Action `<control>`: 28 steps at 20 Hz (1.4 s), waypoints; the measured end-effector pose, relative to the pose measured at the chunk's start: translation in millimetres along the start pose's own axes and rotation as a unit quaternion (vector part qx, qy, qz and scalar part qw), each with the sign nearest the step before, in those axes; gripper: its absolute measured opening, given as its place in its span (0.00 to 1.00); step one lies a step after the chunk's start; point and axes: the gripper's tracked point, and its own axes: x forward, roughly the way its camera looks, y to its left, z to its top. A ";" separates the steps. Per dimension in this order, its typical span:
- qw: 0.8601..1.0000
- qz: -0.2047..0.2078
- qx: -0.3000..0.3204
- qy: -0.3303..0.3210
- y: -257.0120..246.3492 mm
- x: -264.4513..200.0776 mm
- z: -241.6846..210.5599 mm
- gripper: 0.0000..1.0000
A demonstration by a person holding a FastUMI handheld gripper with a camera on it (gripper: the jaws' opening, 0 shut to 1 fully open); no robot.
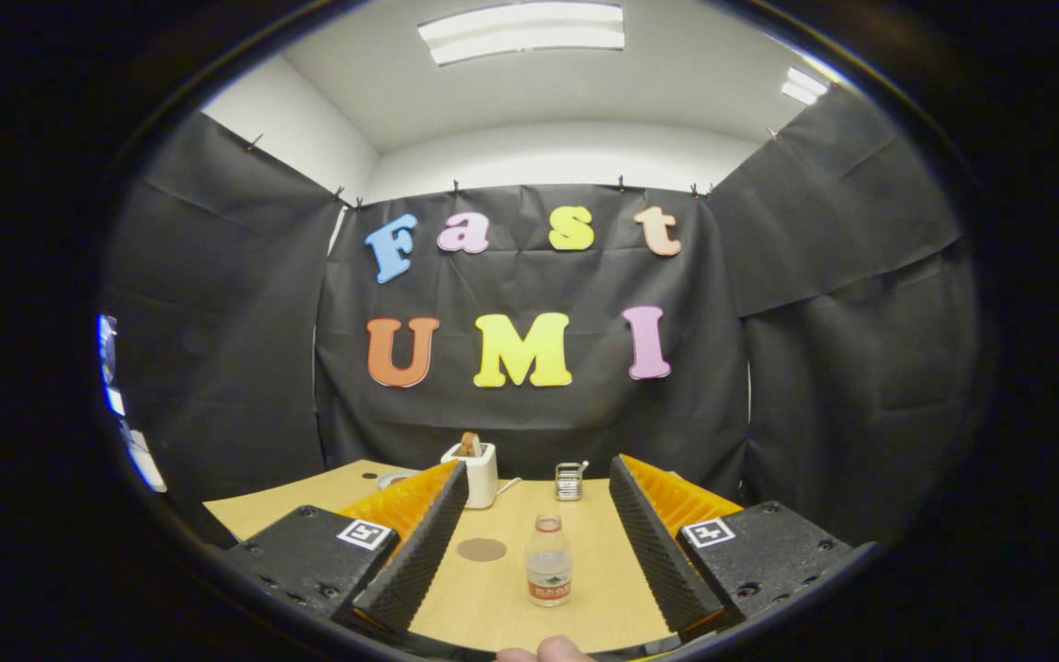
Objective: Take the bottle from table, then pour the juice into the cup, finally place the bottle on the coaster
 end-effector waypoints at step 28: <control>0.985 -0.031 -0.011 0.167 -17.1 109.3 -260.9 1.00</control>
